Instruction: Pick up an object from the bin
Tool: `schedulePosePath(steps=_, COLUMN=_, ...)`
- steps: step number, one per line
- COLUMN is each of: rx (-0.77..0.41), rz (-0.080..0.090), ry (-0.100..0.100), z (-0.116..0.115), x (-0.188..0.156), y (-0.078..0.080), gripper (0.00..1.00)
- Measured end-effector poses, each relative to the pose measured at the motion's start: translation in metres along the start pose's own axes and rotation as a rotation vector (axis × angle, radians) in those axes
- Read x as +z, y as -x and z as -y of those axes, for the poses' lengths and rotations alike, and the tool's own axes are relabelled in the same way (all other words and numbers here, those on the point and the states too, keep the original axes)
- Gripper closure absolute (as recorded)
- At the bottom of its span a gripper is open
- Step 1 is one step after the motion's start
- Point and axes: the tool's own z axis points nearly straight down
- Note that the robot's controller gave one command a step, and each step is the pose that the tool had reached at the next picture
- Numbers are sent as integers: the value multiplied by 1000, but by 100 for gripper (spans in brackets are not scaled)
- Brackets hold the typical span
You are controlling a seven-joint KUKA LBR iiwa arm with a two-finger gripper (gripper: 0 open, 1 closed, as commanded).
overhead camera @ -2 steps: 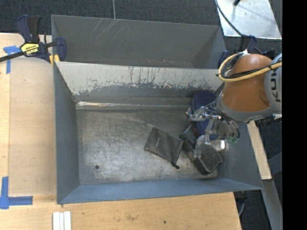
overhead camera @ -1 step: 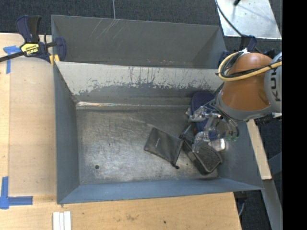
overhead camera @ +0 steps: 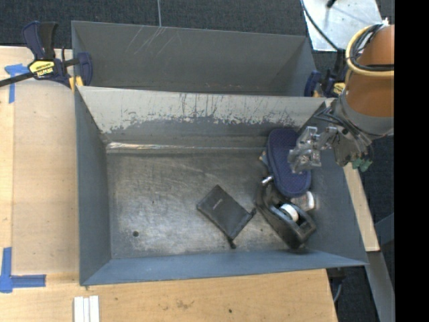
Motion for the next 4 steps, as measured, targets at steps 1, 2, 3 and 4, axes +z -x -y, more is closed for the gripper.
schedulePosePath(steps=1, rx=-1, rz=-10, ry=0, z=0, x=5, y=-2, gripper=0)
schedulePosePath(steps=2, rx=92, rz=-4, ry=2, z=-13, x=147, y=16, gripper=0)
schedulePosePath(steps=3, rx=29, rz=-10, ry=3, z=-57, x=93, y=-37, gripper=0)
schedulePosePath(steps=4, rx=80, rz=-3, ry=1, z=-63, x=171, y=-41, gripper=0)
